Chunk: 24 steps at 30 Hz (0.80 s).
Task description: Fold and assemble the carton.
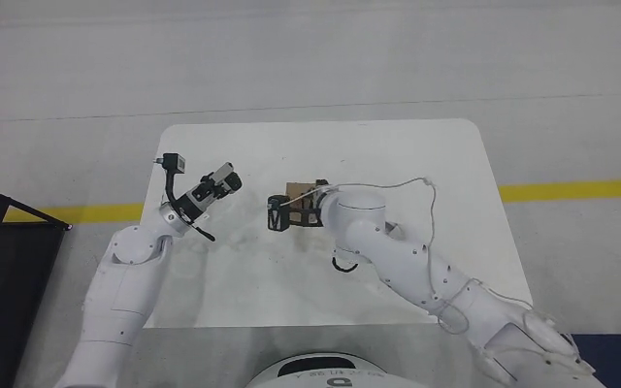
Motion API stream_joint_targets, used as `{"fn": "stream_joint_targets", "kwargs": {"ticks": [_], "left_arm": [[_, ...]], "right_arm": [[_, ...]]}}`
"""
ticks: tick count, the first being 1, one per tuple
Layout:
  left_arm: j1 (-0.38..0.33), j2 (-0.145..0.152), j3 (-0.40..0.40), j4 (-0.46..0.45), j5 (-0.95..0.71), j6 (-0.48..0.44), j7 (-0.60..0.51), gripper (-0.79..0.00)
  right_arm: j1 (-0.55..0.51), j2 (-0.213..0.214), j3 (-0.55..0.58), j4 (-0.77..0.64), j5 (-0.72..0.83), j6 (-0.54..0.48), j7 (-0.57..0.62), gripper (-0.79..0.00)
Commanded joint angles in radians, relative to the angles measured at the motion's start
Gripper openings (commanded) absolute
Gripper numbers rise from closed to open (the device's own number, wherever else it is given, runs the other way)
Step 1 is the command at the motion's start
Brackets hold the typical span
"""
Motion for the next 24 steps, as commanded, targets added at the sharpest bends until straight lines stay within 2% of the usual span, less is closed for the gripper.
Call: {"fn": "stream_joint_targets", "kwargs": {"ticks": [1,2,3,5,7,8,9,11,12,13,15,18,24], "left_arm": [[-0.010,-0.002,0.010,0.010,-0.006,-0.001,-0.002,0.000],[-0.017,-0.003,0.017,0.016,-0.010,-0.002,-0.003,0.000],[-0.024,-0.005,0.024,0.021,-0.015,-0.002,-0.005,0.000],[-0.037,-0.008,0.039,0.030,-0.029,-0.001,-0.009,0.000],[-0.049,-0.011,0.055,0.041,-0.034,-0.001,-0.015,0.000],[-0.055,-0.013,0.063,0.047,-0.037,-0.001,-0.017,0.000],[-0.060,-0.015,0.071,0.052,-0.041,-0.001,-0.019,0.000],[-0.071,-0.017,0.083,0.063,-0.047,-0.003,-0.020,0.000],[-0.075,-0.019,0.089,0.068,-0.051,-0.004,-0.020,0.000],[-0.079,-0.020,0.094,0.073,-0.059,-0.005,-0.020,0.000],[-0.085,-0.023,0.103,0.079,-0.071,-0.007,-0.020,0.000],[-0.085,-0.025,0.113,0.086,-0.075,-0.005,-0.025,0.000],[-0.071,-0.019,0.102,0.084,-0.049,0.003,-0.046,0.000]], "right_arm": [[-0.034,0.002,0.020,-0.048,0.017,0.056,0.060,-0.576],[-0.052,0.002,0.026,-0.068,0.020,0.082,0.098,-0.499],[-0.064,0.003,0.027,-0.093,0.013,0.091,0.125,-0.496],[-0.091,0.005,0.039,-0.130,0.005,0.125,0.155,-0.542],[-0.115,0.008,0.066,-0.165,0.003,0.164,0.171,-0.634],[-0.129,0.010,0.081,-0.183,0.014,0.181,0.173,-0.646],[-0.142,0.011,0.097,-0.199,0.030,0.190,0.175,-0.622],[-0.165,0.014,0.131,-0.230,0.077,0.204,0.160,-0.474],[-0.175,0.016,0.154,-0.243,0.107,0.217,0.138,-0.256],[-0.185,0.017,0.180,-0.251,0.140,0.231,0.108,-0.105],[-0.204,0.021,0.240,-0.244,0.204,0.258,0.038,-0.077],[-0.218,0.028,0.295,-0.168,0.275,0.207,-0.057,0.000],[-0.156,0.028,0.323,0.022,0.509,0.053,-0.151,0.000]]}}
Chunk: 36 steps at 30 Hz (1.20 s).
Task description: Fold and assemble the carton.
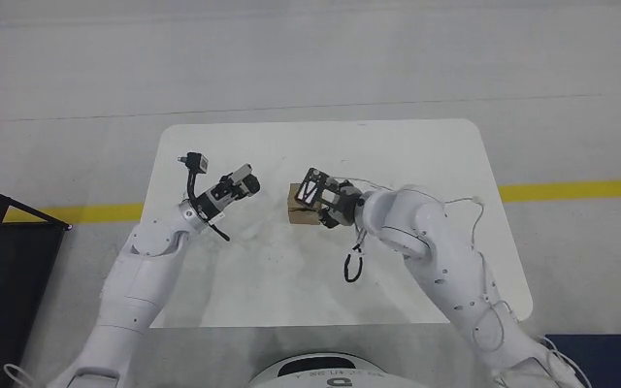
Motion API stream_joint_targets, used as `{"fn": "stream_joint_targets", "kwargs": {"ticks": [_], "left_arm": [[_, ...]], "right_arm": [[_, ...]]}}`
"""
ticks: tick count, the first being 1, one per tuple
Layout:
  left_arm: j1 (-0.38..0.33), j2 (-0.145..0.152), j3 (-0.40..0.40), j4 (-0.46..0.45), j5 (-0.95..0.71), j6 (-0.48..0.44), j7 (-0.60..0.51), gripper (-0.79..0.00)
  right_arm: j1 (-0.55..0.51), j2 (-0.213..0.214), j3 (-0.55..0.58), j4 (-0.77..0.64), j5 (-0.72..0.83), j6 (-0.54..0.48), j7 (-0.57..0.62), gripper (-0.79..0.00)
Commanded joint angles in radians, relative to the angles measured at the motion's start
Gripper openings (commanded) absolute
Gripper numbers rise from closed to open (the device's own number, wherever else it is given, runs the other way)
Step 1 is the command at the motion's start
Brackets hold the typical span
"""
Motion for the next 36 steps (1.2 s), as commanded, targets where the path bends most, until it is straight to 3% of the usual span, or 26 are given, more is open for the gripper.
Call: {"fn": "stream_joint_targets", "kwargs": {"ticks": [1,7,16,26,29,31,36], "left_arm": [[0.005,0.002,-0.006,-0.005,0.006,0.001,-0.002,0.000],[0.028,0.007,-0.019,-0.033,0.015,0.005,0.005,0.000],[0.066,0.010,-0.028,-0.066,0.021,0.001,0.024,0.000],[0.094,0.015,-0.042,-0.093,0.017,0.001,0.025,0.000],[0.097,0.016,-0.045,-0.097,0.016,0.003,0.025,0.000],[0.098,0.017,-0.045,-0.099,0.016,0.004,0.025,0.000],[0.100,0.018,-0.046,-0.100,0.016,0.005,0.023,0.000]], "right_arm": [[0.026,-0.002,-0.001,0.045,0.067,-0.022,-0.003,0.000],[0.134,-0.011,-0.007,0.215,0.290,-0.052,0.003,0.000],[0.274,-0.038,-0.111,0.436,0.344,-0.015,0.003,0.000],[0.344,-0.056,-0.167,0.542,0.446,-0.032,0.000,-0.015],[0.356,-0.059,-0.182,0.555,0.448,-0.018,-0.002,-0.074],[0.362,-0.061,-0.189,0.564,0.459,-0.018,-0.006,-0.206],[0.372,-0.063,-0.206,0.574,0.457,-0.016,-0.013,-0.416]]}}
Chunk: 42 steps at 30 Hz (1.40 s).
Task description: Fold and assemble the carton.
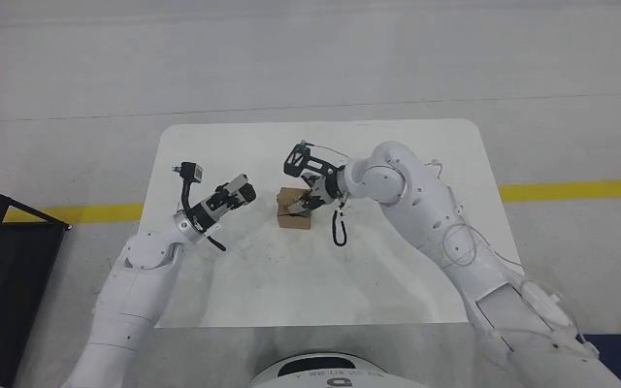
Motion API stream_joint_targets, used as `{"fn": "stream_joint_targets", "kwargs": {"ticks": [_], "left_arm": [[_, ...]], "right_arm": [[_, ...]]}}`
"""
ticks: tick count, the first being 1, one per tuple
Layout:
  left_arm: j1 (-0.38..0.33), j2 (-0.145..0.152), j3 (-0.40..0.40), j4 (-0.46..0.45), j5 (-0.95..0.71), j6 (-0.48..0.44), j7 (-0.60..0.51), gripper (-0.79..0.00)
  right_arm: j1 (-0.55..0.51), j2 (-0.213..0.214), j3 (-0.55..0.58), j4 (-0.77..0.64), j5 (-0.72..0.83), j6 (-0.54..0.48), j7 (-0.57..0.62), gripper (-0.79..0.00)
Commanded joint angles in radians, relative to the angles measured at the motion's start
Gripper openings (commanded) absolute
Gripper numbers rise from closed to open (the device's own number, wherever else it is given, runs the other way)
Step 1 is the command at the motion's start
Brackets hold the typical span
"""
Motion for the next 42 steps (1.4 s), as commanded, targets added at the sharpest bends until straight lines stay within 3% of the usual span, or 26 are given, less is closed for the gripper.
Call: {"fn": "stream_joint_targets", "kwargs": {"ticks": [1,10,12,13,14,22,28,31,33,34,35,42], "left_arm": [[0.000,0.001,-0.001,0.001,0.002,0.002,-0.001,0.000],[0.007,0.002,-0.002,0.002,0.003,-0.002,0.004,0.000],[0.008,0.002,-0.002,0.003,0.001,-0.002,0.007,0.000],[0.007,0.002,-0.001,0.003,0.001,-0.002,0.008,0.000],[0.007,0.002,0.001,0.005,0.002,-0.003,0.009,0.000],[-0.010,-0.001,0.018,0.018,-0.003,0.008,-0.002,0.000],[-0.037,-0.005,0.044,0.033,-0.010,0.023,-0.021,0.000],[-0.052,-0.008,0.058,0.040,-0.015,0.028,-0.024,0.000],[-0.062,-0.010,0.066,0.044,-0.019,0.029,-0.025,0.000],[-0.066,-0.011,0.070,0.046,-0.021,0.029,-0.024,0.000],[-0.069,-0.012,0.074,0.047,-0.028,0.028,-0.024,0.000],[-0.070,-0.023,0.083,0.013,-0.151,0.052,0.011,0.000]], "right_arm": [[0.003,0.000,-0.005,0.001,-0.003,0.004,-0.003,-0.428],[-0.040,0.014,-0.007,-0.118,-0.162,0.091,-0.063,-0.551],[-0.077,0.023,0.004,-0.177,-0.217,0.130,-0.075,-0.662],[-0.096,0.029,0.007,-0.211,-0.280,0.168,-0.073,-0.763],[-0.124,0.033,0.007,-0.251,-0.320,0.199,-0.077,-0.785],[-0.368,0.085,0.128,-0.578,-0.494,0.357,-0.047,-0.785],[-0.529,0.113,0.224,-0.783,-0.569,0.475,0.141,-0.785],[-0.578,0.118,0.263,-0.836,-0.569,0.530,0.176,-0.785],[-0.606,0.119,0.290,-0.846,-0.537,0.563,0.170,-0.419],[-0.619,0.119,0.303,-0.844,-0.513,0.576,0.161,-0.099],[-0.631,0.120,0.314,-0.840,-0.490,0.581,0.149,-0.015],[-0.742,0.124,0.434,-0.823,-0.192,0.538,-0.025,0.000]]}}
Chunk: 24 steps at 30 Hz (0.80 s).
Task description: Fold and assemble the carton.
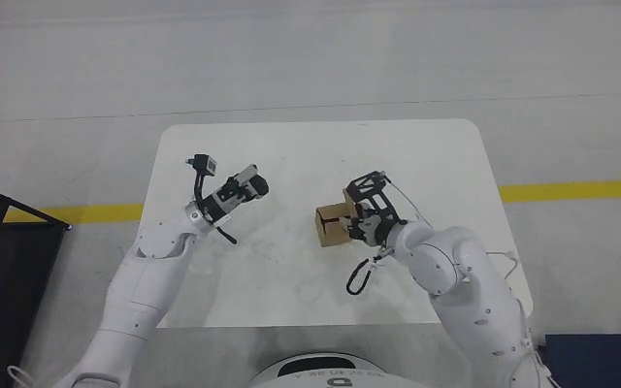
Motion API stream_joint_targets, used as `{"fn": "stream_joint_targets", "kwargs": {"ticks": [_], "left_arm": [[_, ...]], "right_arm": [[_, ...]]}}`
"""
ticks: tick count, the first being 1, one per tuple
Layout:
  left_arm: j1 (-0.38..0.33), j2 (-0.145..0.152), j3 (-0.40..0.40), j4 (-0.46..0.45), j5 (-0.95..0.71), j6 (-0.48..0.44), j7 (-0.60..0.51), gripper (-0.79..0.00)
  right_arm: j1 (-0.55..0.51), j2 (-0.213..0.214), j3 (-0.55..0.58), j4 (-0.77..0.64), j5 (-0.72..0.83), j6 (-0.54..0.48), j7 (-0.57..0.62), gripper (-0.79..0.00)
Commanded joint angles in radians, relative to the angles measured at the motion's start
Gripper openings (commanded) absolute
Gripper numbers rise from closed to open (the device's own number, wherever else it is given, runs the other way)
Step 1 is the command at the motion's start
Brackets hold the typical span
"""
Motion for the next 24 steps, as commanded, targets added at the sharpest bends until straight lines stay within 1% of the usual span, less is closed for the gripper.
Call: {"fn": "stream_joint_targets", "kwargs": {"ticks": [1,3,5,9,11,14,15,16,18,19,20,24], "left_arm": [[0.006,-0.003,0.001,-0.021,-0.054,0.020,0.012,0.000],[0.010,-0.005,0.001,-0.049,-0.098,0.056,0.016,0.000],[0.015,-0.006,0.001,-0.081,-0.135,0.099,0.004,0.000],[0.023,0.001,-0.010,-0.140,-0.164,0.190,-0.067,0.000],[0.025,0.004,-0.018,-0.161,-0.170,0.226,-0.089,0.000],[0.025,0.007,-0.023,-0.190,-0.173,0.277,-0.115,0.000],[0.026,0.008,-0.025,-0.200,-0.172,0.292,-0.122,0.000],[0.026,0.009,-0.027,-0.210,-0.170,0.304,-0.127,0.000],[0.029,0.012,-0.029,-0.227,-0.159,0.328,-0.140,0.000],[0.031,0.013,-0.029,-0.233,-0.152,0.340,-0.147,0.000],[0.034,0.015,-0.030,-0.240,-0.140,0.350,-0.155,0.000],[0.050,0.020,-0.033,-0.265,-0.104,0.371,-0.171,0.000]], "right_arm": [[-0.035,0.002,0.034,0.000,0.105,-0.041,-0.048,0.000],[-0.073,0.007,0.069,0.001,0.159,-0.088,-0.089,0.000],[-0.109,0.010,0.091,0.005,0.253,-0.164,-0.126,0.000],[-0.168,0.017,0.125,0.019,0.367,-0.308,-0.195,0.000],[-0.184,0.020,0.141,0.034,0.385,-0.353,-0.234,0.000],[-0.214,0.022,0.164,0.061,0.421,-0.425,-0.331,0.000],[-0.226,0.023,0.188,0.074,0.410,-0.413,-0.372,-0.003],[-0.243,0.024,0.211,0.078,0.372,-0.365,-0.417,-0.034],[-0.276,0.022,0.224,0.054,0.254,-0.235,-0.498,-0.197],[-0.293,0.020,0.217,0.035,0.191,-0.173,-0.538,-0.215],[-0.309,0.018,0.201,0.017,0.139,-0.134,-0.572,-0.206],[-0.366,0.013,0.156,-0.011,-0.006,-0.038,-0.689,-0.212]]}}
